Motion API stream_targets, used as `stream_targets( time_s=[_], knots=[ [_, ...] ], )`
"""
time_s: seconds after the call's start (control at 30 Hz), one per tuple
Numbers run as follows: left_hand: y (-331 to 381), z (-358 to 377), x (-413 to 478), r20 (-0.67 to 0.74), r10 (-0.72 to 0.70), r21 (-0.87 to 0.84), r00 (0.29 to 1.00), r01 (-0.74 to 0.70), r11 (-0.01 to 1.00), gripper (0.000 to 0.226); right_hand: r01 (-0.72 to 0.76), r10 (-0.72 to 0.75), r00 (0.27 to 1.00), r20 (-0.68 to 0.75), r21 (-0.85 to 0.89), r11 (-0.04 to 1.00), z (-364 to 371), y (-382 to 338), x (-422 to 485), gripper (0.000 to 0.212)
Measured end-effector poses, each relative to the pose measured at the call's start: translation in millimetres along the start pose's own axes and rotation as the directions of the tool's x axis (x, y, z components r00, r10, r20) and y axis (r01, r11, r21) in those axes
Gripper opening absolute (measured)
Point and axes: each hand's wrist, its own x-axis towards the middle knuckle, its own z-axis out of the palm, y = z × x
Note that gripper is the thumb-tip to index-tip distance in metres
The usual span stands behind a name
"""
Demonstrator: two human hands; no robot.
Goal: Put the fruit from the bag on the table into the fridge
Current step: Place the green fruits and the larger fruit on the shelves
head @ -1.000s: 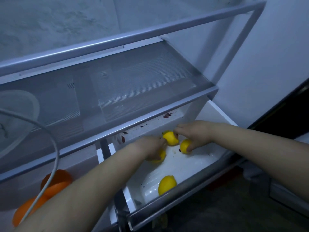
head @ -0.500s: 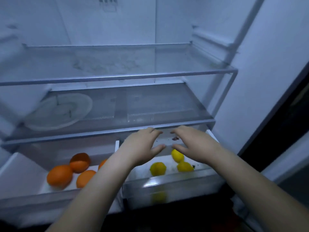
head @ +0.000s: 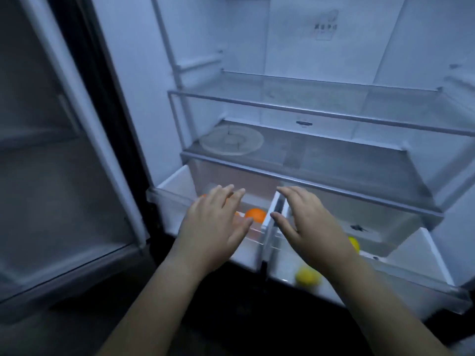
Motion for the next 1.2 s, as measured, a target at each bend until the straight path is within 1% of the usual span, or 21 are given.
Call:
stream_targets(
  time_s=[0.07, 0.17, 0.23, 0.27, 0.3, 0.4, 0.47, 0.53, 0.63, 0.73, 0.8, 0.83, 0.9, 1.0, 1.13, 1.2],
  knots=[
    [-19.3, -18.2, -24.8, -0.027, -0.095, -0.001, 0.995, 0.095, 0.996, 0.057, 0.102, -0.104, 0.994, 0.022, 0.068, 0.992, 13.8, -33.2, 13.3, 0.056],
    [-55.7, -44.0, -62.7, -0.135, -0.196, -0.035, 0.971, 0.193, 0.981, 0.048, 0.209, -0.218, 0.974, 0.061, 0.137, 0.968, 41.9, -89.8, 29.2, 0.056],
    [-150.5, -40.5, -103.2, -0.149, -0.316, -0.050, 0.937, 0.312, 0.949, 0.048, 0.285, -0.304, 0.948, 0.096, 0.177, 0.942, 121.4, -164.0, 64.6, 0.055],
    [-173.0, -41.4, -117.5, -0.176, -0.339, -0.026, 0.924, 0.340, 0.940, 0.049, 0.314, -0.341, 0.933, 0.117, 0.200, 0.928, 135.5, -185.8, 71.5, 0.054],
    [-188.2, -45.5, -131.7, -0.192, -0.367, 0.008, 0.910, 0.375, 0.927, 0.050, 0.347, -0.380, 0.914, 0.138, 0.218, 0.912, 144.5, -203.4, 74.9, 0.053],
    [-212.1, -66.6, -181.0, -0.177, -0.488, 0.051, 0.855, 0.503, 0.863, 0.052, 0.445, -0.493, 0.853, 0.170, 0.258, 0.858, 169.7, -253.9, 76.6, 0.055],
    [-228.0, -85.1, -214.3, -0.189, -0.576, 0.094, 0.795, 0.599, 0.795, 0.054, 0.507, -0.566, 0.795, 0.216, 0.276, 0.817, 177.7, -296.6, 75.4, 0.057],
    [-235.1, -105.8, -247.1, -0.204, -0.657, 0.115, 0.726, 0.684, 0.720, 0.056, 0.576, -0.648, 0.726, 0.230, 0.311, 0.756, 179.0, -335.7, 71.0, 0.058],
    [-238.4, -131.1, -293.9, -0.224, -0.718, 0.166, 0.659, 0.752, 0.638, 0.059, 0.645, -0.739, 0.627, 0.248, 0.367, 0.670, 171.9, -381.4, 62.6, 0.059],
    [-265.4, -155.3, -354.5, -0.257, -0.793, 0.179, 0.553, 0.833, 0.523, 0.064, 0.691, -0.805, 0.537, 0.252, 0.417, 0.591, 181.6, -444.5, 53.5, 0.060],
    [-281.1, -170.7, -386.8, -0.294, -0.822, 0.174, 0.488, 0.873, 0.456, 0.064, 0.710, -0.843, 0.482, 0.240, 0.456, 0.536, 189.5, -487.1, 46.8, 0.059],
    [-289.1, -179.4, -407.5, -0.321, -0.837, 0.156, 0.443, 0.897, 0.414, 0.063, 0.721, -0.864, 0.443, 0.237, 0.479, 0.501, 198.6, -514.9, 41.6, 0.059],
    [-295.8, -189.7, -427.2, -0.360, -0.836, 0.156, 0.414, 0.910, 0.384, 0.061, 0.741, -0.890, 0.397, 0.223, 0.494, 0.454, 208.7, -545.7, 35.1, 0.058],
    [-306.4, -203.5, -475.3, -0.396, -0.865, 0.132, 0.308, 0.951, 0.278, 0.060, 0.778, -0.934, 0.304, 0.189, 0.516, 0.358, 234.3, -603.3, 17.5, 0.056],
    [-317.5, -210.5, -541.8, -0.399, -0.902, 0.099, 0.162, 0.986, 0.133, 0.062, 0.769, -0.966, 0.188, 0.177, 0.585, 0.257, 263.6, -663.5, -11.6, 0.054],
    [-320.0, -210.3, -572.5, -0.404, -0.909, 0.098, 0.102, 0.993, 0.068, 0.061, 0.763, -0.977, 0.136, 0.165, 0.611, 0.210, 277.6, -687.5, -28.0, 0.053]
  ],
)
